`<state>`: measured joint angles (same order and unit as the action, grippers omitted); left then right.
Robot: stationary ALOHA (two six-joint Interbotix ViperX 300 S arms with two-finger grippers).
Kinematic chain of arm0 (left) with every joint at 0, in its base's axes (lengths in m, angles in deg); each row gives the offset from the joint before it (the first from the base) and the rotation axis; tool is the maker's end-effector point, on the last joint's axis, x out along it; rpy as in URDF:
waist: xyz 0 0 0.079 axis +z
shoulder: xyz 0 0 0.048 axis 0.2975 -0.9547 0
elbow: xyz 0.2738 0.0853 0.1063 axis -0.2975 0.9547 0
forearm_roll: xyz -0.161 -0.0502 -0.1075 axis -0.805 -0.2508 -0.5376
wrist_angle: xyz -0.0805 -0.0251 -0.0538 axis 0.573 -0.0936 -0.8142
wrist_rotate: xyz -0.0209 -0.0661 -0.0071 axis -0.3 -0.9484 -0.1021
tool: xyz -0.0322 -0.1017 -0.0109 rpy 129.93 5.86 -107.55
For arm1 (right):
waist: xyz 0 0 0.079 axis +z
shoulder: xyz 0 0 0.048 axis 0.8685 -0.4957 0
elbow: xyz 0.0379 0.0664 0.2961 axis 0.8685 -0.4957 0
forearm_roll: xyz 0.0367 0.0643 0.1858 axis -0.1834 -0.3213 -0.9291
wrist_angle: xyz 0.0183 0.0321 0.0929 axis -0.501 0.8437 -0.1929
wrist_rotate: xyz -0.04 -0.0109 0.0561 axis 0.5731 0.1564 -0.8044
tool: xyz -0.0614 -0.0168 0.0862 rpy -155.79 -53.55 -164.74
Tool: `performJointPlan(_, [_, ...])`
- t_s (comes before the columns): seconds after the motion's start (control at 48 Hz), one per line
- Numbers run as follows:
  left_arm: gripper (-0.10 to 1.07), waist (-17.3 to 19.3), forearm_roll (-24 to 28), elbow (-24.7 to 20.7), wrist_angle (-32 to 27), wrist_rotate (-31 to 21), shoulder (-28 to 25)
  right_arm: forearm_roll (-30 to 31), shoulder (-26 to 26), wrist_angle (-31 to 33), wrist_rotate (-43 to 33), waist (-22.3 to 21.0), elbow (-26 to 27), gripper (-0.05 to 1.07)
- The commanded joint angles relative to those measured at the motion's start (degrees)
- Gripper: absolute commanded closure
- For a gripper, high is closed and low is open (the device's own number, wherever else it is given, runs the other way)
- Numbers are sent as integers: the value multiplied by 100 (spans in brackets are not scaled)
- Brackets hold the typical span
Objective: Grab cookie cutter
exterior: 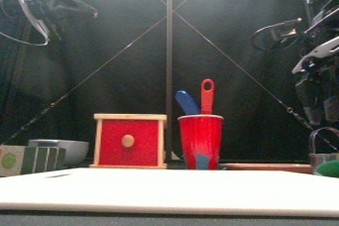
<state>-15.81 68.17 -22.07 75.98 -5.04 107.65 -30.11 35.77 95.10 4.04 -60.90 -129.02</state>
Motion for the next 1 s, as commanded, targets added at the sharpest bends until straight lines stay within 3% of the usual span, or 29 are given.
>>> performJointPlan(0.0, [91, 9, -26, -132, 53, 9, -18, 18, -44, -26, 18, 9, 62, 25])
performJointPlan(0.292, [91, 9, -88, -114, 62, 9, -18, 387, -431, -123, 9, -44, -9, 30])
performJointPlan(0.583, [91, 9, -158, -88, 53, 9, -18, 378, -475, -220, 35, 53, 0, 56])
performJointPlan(0.979, [91, 18, -158, -79, 79, 9, -18, 668, -62, 387, -53, 105, 765, 56])
